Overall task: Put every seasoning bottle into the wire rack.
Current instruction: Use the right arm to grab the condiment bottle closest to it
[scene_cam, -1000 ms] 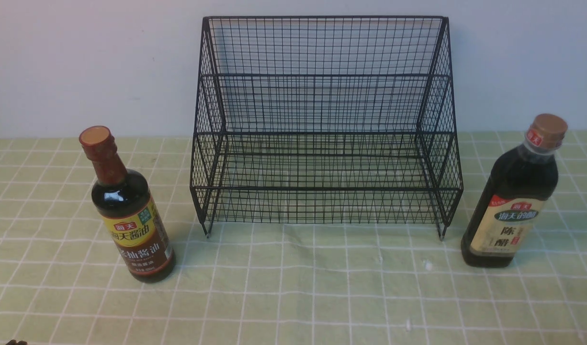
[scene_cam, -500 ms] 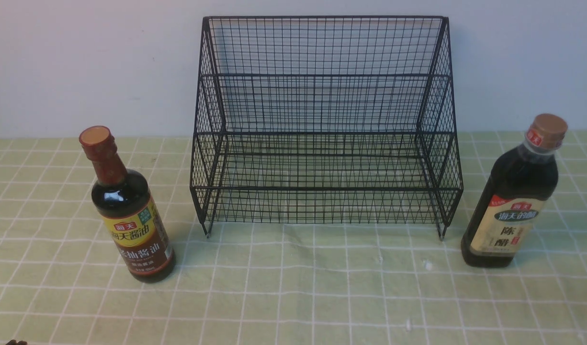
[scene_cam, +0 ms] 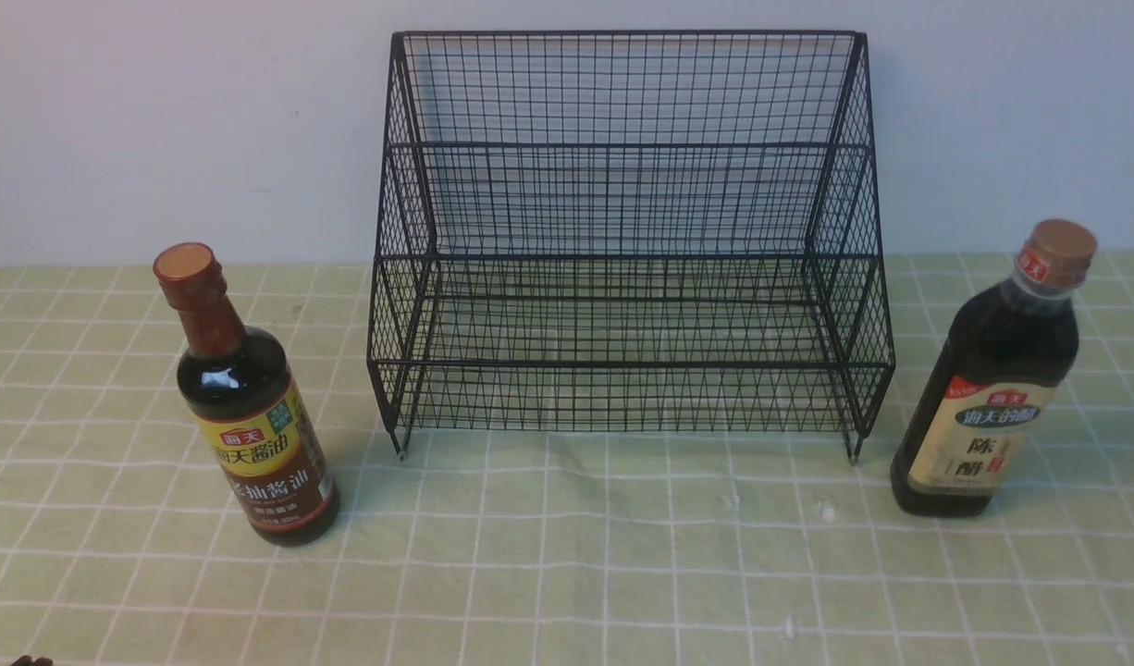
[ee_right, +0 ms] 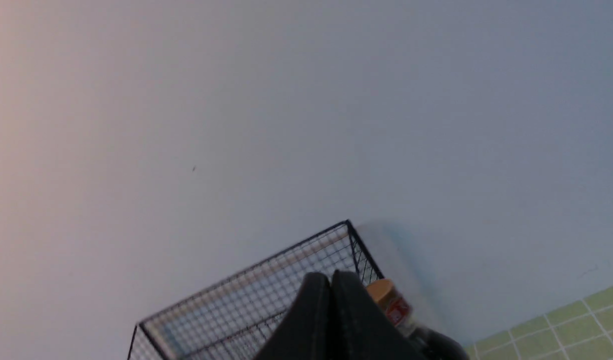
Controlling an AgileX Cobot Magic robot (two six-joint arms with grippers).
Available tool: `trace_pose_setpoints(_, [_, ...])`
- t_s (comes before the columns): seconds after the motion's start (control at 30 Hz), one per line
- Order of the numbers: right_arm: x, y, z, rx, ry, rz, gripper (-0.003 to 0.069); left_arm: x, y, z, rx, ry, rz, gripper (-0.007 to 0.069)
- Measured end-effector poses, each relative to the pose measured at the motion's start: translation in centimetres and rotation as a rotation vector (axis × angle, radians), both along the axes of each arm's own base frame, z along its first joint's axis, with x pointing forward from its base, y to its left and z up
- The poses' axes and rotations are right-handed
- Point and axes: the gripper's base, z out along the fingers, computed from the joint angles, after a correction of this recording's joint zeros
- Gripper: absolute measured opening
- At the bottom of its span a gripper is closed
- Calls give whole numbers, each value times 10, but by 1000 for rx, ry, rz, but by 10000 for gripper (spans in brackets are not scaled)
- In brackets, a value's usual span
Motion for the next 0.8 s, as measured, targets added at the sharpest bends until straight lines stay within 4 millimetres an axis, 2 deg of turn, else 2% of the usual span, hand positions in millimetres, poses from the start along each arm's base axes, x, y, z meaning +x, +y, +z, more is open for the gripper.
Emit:
trace_pose_setpoints(0.1, [19, 11, 49, -166, 215, 107, -15, 0, 0, 0, 0, 0, 0, -6])
trace_pose_setpoints(0.13, [23, 12, 54, -192, 243, 120, -15, 0, 0, 0, 0, 0, 0, -6])
trace_pose_setpoints(0.2, [46, 19, 76, -301, 409, 205, -15, 0, 0, 0, 0, 0, 0, -6])
trace_pose_setpoints(0.27, [62, 21, 86, -348, 491, 245, -12, 0, 0, 0, 0, 0, 0, -6])
trace_pose_setpoints(0.37, [104, 21, 103, -447, 655, 287, 26, 0, 0, 0, 0, 0, 0, -6])
trace_pose_setpoints(0.47, [127, 18, 107, -512, 713, 280, 72, 0, 0, 0, 0, 0, 0, -6])
trace_pose_setpoints(0.5, [144, 16, 108, -555, 747, 271, 129, 0, 0, 0, 0, 0, 0, -6])
trace_pose_setpoints(0.53, [148, 16, 108, -560, 753, 269, 136, 0, 0, 0, 0, 0, 0, -6])
trace_pose_setpoints(0.57, [161, 15, 107, -577, 772, 267, 191, 0, 0, 0, 0, 0, 0, -6])
trace_pose_setpoints(0.6, [165, 15, 107, -579, 777, 269, 207, 0, 0, 0, 0, 0, 0, -6])
trace_pose_setpoints(0.67, [185, 16, 101, -597, 808, 290, 322, 0, 0, 0, 0, 0, 0, -6])
trace_pose_setpoints(0.8, [208, 17, 86, -613, 857, 320, 486, 0, 0, 0, 0, 0, 0, -6])
